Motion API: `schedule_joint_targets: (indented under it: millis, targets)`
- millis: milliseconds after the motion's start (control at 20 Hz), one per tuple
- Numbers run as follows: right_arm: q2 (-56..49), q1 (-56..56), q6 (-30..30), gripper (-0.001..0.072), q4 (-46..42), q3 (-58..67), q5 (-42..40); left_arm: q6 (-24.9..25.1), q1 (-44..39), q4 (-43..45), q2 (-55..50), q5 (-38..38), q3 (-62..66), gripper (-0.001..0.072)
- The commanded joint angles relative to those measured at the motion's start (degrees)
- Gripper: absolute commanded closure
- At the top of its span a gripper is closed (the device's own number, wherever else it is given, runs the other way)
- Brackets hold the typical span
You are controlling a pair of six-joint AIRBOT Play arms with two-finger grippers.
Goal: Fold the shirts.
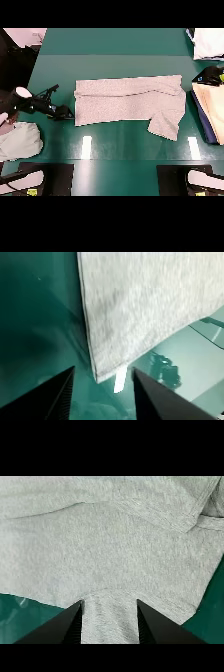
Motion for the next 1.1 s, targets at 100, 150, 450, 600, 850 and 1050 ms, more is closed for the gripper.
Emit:
schedule_joint_targets:
  millis: [100,150,450,600,850,1050]
  targets:
    - [2.6,0.8,-0.5,0.033,2.0,0.0,0.5,1.3,0.1,-5.3,2.3,2.8,-7.7,0.0282]
    - [2.9,0.8,-0.5,0.033,2.0,0.0,0.5,1.2,0.1,-5.5,2.3,3.7,-8.1,0.0282]
    - [3.7,0.8,-0.4,0.0332,2.0,0.0,0.6,1.0,0.1,-10.8,2.1,8.2,-8.4,0.0283]
    - [3.7,0.8,-0.4,0.0332,2.0,0.0,0.5,1.0,-0.5,-11.7,1.9,8.1,-8.4,0.0283]
    - [3.7,0.8,-0.4,0.0332,1.9,0.0,0.6,0.6,-7.1,-11.7,1.9,10.4,-8.4,0.0292]
    - [3.7,-0.6,-0.3,0.0333,1.6,0.0,2.3,-0.3,-6.9,-9.5,2.5,8.9,-6.4,0.0687]
